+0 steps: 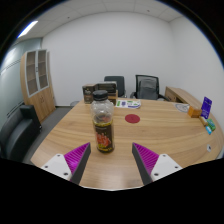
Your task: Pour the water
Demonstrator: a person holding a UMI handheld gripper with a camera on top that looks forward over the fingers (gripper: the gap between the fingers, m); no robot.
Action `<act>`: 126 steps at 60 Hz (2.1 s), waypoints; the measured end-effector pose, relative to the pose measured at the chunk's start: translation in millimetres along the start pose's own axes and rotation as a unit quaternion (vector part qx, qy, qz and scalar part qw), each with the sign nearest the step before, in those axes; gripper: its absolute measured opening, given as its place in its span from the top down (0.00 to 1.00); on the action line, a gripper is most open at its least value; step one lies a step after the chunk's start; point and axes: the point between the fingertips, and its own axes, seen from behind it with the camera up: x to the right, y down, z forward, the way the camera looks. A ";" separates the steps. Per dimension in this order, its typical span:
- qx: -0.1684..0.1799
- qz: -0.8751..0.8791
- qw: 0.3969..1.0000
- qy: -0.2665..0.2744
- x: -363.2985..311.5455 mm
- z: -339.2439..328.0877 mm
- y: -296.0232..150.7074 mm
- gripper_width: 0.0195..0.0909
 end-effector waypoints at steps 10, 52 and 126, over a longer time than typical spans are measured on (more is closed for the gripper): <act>0.045 0.006 0.999 0.028 -26.1 69.1 -31.1 0.08; 0.075 -0.084 0.980 0.166 24.2 117.7 -110.6 0.72; -0.003 -0.642 0.729 0.239 61.9 245.2 -236.0 0.72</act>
